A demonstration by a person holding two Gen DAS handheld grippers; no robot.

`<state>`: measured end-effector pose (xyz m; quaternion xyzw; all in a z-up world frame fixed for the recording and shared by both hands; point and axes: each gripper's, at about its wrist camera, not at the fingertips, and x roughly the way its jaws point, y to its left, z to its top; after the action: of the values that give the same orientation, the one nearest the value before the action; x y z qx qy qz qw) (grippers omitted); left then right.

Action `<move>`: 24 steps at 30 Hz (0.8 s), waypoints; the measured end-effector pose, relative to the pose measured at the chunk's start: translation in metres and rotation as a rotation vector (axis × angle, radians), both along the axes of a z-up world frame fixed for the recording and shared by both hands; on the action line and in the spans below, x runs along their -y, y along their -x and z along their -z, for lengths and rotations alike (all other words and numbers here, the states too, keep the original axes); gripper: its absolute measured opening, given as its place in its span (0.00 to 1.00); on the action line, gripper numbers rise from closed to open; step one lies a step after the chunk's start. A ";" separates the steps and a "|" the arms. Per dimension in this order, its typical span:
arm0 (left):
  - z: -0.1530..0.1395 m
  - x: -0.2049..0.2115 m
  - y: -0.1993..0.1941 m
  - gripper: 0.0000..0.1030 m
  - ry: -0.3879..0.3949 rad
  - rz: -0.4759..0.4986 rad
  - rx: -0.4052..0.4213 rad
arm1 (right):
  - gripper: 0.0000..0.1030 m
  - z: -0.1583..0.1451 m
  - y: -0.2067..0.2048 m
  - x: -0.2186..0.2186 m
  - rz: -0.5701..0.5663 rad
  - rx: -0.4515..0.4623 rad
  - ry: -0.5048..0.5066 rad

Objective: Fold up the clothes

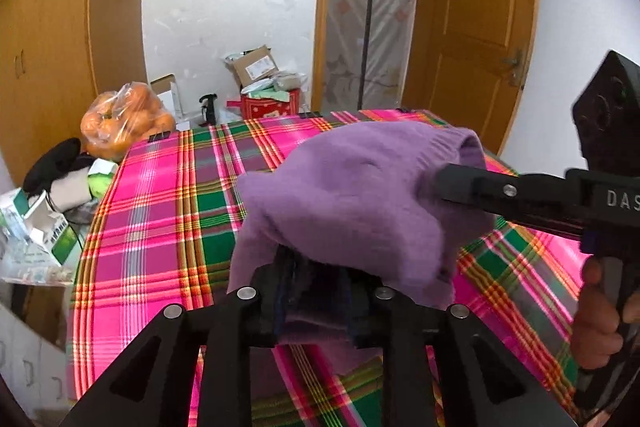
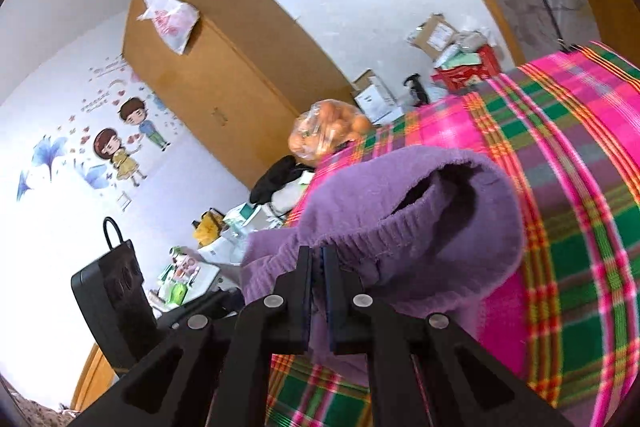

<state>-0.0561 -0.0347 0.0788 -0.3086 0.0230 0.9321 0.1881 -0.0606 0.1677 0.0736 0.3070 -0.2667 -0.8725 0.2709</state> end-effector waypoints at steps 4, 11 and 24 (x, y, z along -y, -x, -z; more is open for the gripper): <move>0.004 0.008 -0.003 0.26 -0.027 -0.011 0.023 | 0.05 -0.004 0.013 0.018 -0.040 -0.007 0.006; 0.003 0.026 -0.008 0.27 -0.137 -0.041 0.067 | 0.05 -0.007 0.025 0.053 -0.124 -0.020 0.008; 0.023 0.056 -0.008 0.27 -0.171 -0.166 0.162 | 0.08 0.023 0.050 0.114 -0.273 0.073 -0.048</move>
<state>-0.0480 -0.0906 0.0555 -0.3666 -0.0976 0.9150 0.1374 -0.1107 0.0535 0.0510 0.3782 -0.2113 -0.8219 0.3699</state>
